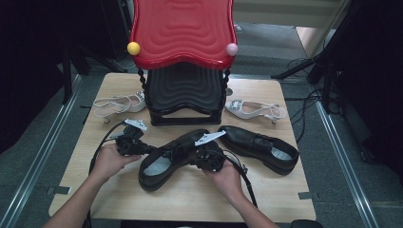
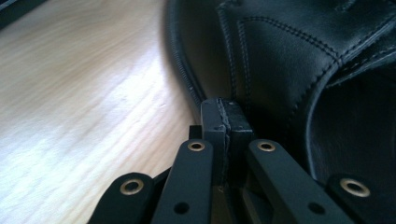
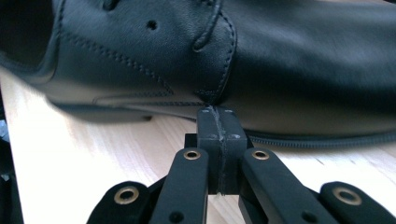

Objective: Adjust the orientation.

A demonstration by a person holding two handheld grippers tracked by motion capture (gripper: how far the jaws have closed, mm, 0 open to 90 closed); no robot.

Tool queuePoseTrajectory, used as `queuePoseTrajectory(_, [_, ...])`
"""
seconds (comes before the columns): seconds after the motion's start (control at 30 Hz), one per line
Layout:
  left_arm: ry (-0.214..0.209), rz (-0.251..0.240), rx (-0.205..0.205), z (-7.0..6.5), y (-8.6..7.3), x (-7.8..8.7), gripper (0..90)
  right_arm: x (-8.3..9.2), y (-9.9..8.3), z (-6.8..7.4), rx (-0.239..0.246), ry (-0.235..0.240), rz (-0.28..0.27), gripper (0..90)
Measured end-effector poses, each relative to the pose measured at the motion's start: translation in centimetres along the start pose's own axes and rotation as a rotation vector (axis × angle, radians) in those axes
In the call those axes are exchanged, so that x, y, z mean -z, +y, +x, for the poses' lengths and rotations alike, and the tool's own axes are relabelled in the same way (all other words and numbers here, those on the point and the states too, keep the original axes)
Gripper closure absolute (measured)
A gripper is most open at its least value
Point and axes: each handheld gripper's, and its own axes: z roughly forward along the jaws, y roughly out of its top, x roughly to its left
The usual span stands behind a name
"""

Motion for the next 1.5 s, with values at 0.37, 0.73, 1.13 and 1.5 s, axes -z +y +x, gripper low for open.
queuePoseTrajectory(0.37, [0.005, -0.004, 0.002, -1.4, 0.1, -0.9, 90.0, 0.5, 0.0, -1.0, -0.016, -0.016, 0.007, 90.0])
queuePoseTrajectory(0.73, [-0.050, -0.019, 0.038, -3.1, 0.3, -2.4, 90.0, 1.3, 0.0, -2.4, -0.049, -0.065, 0.008, 90.0])
queuePoseTrajectory(1.13, [-0.066, -0.043, 0.056, -5.7, 1.1, -4.7, 90.0, 2.2, 0.2, -3.8, -0.071, -0.151, 0.007, 90.0])
queuePoseTrajectory(1.5, [-0.043, -0.063, 0.026, -6.1, 1.0, -4.4, 79.8, 3.0, 0.2, -4.8, -0.077, -0.153, -0.021, 84.9])
